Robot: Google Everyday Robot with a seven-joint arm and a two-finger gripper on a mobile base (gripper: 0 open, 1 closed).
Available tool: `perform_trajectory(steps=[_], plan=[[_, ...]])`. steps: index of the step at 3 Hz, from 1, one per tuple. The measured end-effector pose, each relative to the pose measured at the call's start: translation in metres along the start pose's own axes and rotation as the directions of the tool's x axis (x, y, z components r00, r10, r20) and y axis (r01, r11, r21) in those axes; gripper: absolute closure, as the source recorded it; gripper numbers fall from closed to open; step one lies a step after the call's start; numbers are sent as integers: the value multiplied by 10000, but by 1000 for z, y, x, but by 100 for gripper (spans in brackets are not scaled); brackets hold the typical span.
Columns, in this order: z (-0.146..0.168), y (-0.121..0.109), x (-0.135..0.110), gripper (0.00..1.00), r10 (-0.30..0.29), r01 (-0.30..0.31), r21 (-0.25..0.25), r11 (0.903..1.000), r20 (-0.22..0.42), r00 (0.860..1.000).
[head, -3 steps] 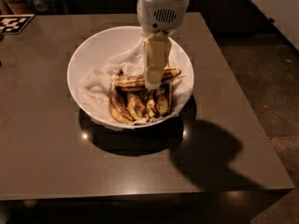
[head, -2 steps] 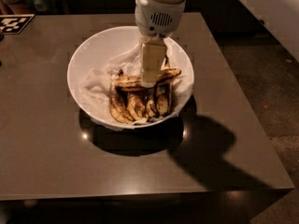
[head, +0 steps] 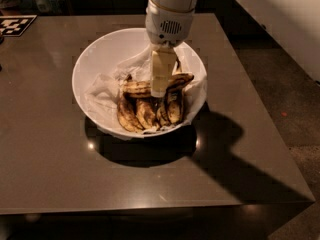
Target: Pick banana from white bowl
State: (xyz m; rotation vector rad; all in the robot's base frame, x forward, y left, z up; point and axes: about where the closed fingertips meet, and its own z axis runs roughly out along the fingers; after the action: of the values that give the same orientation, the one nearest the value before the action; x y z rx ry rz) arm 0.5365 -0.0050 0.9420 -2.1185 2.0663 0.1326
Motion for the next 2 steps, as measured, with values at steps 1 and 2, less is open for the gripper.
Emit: perform_trajectory(steps=[1,2], plan=[[16,-11,13,29,350,-350,-386,9986,6,9994],[36,-14,24,30,628,-628,-839,9945,-24,9980]])
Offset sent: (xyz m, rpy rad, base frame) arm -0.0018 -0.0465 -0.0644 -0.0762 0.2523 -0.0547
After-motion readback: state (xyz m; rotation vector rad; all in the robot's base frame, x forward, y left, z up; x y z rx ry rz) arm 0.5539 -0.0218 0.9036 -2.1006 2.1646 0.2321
